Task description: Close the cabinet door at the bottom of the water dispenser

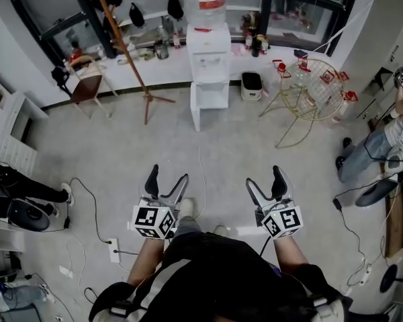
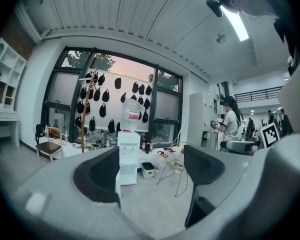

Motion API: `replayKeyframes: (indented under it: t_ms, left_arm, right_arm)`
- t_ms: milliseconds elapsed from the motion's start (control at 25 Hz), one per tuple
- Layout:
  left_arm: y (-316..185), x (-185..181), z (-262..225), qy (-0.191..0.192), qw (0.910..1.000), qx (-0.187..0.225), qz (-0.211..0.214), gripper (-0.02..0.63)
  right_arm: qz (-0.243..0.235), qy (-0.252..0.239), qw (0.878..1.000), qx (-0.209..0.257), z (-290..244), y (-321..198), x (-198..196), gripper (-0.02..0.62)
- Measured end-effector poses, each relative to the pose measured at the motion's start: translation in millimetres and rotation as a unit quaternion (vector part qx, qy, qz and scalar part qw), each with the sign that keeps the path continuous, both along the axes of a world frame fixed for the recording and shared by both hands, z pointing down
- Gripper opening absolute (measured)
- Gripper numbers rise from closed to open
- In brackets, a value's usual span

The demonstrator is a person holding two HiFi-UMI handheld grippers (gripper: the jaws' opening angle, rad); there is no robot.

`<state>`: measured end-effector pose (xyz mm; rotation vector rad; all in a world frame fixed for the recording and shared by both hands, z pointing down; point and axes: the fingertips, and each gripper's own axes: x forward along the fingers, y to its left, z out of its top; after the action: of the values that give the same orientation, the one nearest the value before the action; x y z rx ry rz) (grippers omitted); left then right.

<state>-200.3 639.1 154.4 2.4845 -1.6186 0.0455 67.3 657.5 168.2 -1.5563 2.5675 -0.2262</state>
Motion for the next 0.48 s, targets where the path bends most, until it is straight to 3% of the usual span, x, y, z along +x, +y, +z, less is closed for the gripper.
replayKeyframes:
  t_ms: [280,480]
  left_arm:
    - [-32,-5,15,-0.004,0.9999,-0.004,0.013,0.407]
    - [-84,-6,19,0.011,0.9995,-0.002,0.030,0.410]
  right_arm:
    - [-0.001,0.009,1.000,-0.013,15,-31,-14,0.399]
    - [0.005,0.028,1.000,-0.004,10,-66,-22,0.399]
